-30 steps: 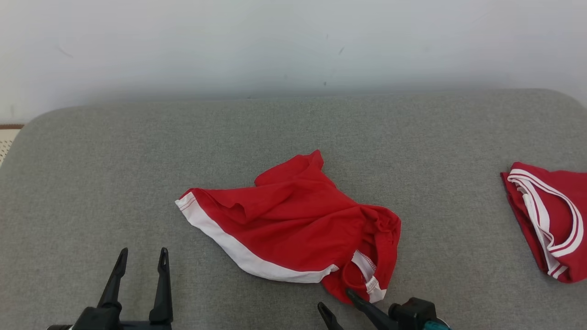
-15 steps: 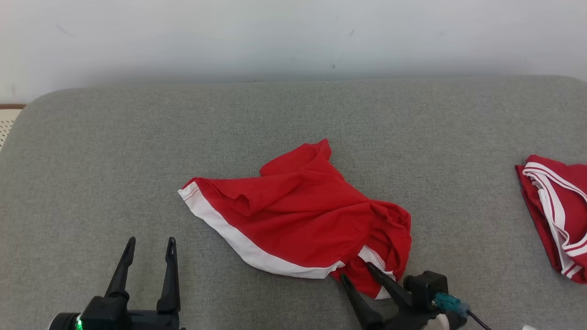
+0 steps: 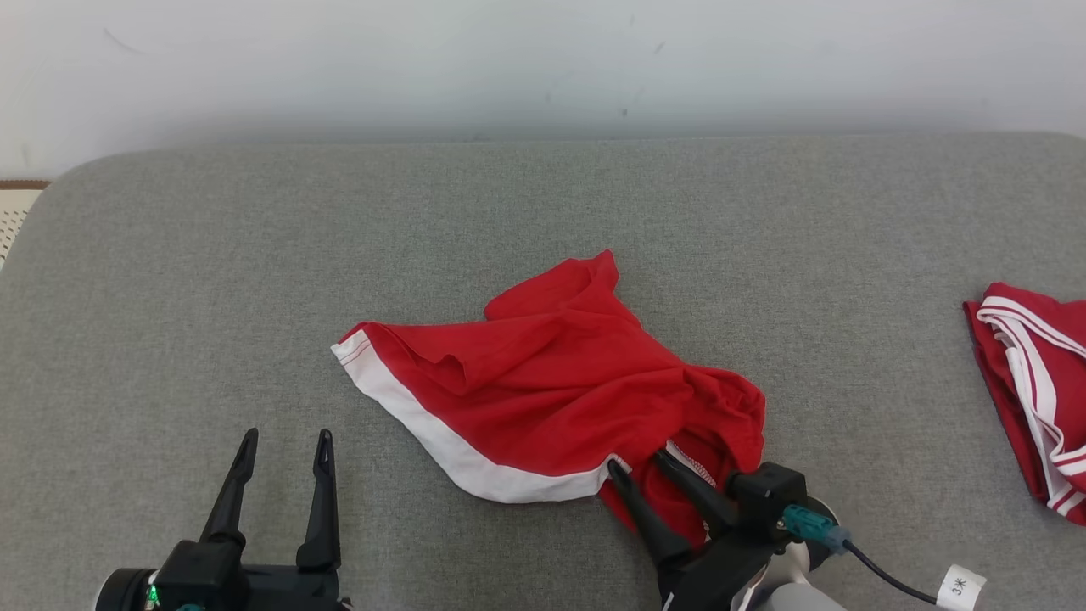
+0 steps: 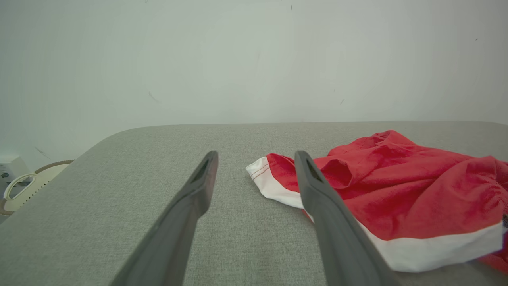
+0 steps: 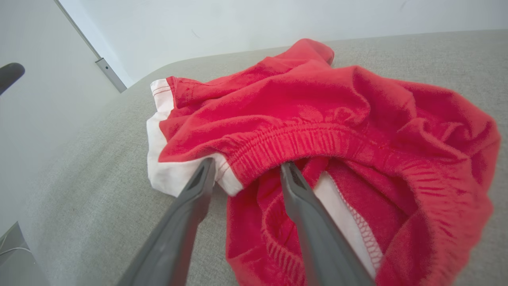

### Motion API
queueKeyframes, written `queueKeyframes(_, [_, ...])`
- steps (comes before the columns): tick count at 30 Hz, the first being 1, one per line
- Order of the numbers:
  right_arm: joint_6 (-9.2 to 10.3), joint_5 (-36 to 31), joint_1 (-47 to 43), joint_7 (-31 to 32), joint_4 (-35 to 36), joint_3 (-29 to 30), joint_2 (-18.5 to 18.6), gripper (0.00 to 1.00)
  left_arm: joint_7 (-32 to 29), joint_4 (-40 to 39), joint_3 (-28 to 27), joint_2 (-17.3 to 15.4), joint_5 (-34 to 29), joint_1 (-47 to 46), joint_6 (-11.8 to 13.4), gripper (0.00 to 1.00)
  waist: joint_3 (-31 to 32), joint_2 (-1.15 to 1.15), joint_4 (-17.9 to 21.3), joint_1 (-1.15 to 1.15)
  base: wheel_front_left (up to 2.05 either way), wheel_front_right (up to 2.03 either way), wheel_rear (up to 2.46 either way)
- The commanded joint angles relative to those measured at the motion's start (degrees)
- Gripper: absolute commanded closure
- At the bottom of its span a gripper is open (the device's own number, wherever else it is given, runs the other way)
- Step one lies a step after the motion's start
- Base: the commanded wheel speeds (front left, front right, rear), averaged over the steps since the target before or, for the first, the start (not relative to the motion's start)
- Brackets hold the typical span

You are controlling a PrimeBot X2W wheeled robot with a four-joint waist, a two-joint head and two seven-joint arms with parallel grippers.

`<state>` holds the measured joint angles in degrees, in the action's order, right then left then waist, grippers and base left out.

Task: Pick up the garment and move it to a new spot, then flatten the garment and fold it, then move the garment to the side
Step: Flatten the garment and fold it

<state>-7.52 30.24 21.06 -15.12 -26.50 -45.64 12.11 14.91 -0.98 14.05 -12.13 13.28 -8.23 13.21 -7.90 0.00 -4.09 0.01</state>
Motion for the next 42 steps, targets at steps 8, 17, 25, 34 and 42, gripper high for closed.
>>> queueKeyframes(8, [0.06,-1.10,-0.74,-0.09,4.29,2.10,0.70,1.00,0.20,0.16,-0.61,0.61,-1.07,-0.12,-0.37,0.00,-0.01,0.00,0.35,-0.01,0.00,0.00,0.00])
queueKeyframes(17, [0.06,0.37,-2.50,-0.10,9.28,2.95,3.20,1.00,0.21,0.13,-1.16,1.13,-1.65,-0.15,-1.12,0.00,0.49,0.00,0.95,-0.01,0.00,0.00,0.00])
queueKeyframes(25, [0.06,5.82,-6.25,8.30,19.48,3.55,13.46,1.00,0.20,-0.60,-2.20,1.20,-1.89,1.36,-1.22,0.00,0.80,0.00,2.70,-0.01,0.00,0.00,0.00])
queueKeyframes(34, [0.06,13.07,-10.87,21.77,29.12,7.25,21.60,1.00,0.20,-0.82,-2.44,1.46,-2.22,1.61,-1.45,0.00,1.14,0.00,3.63,-0.01,0.00,0.00,0.00])
queueKeyframes(42, [0.06,17.63,-7.68,26.38,25.76,7.48,20.85,1.00,0.20,-0.38,-1.96,2.02,-2.53,0.54,-2.32,0.00,0.55,0.00,3.12,-0.01,0.00,0.00,0.00])
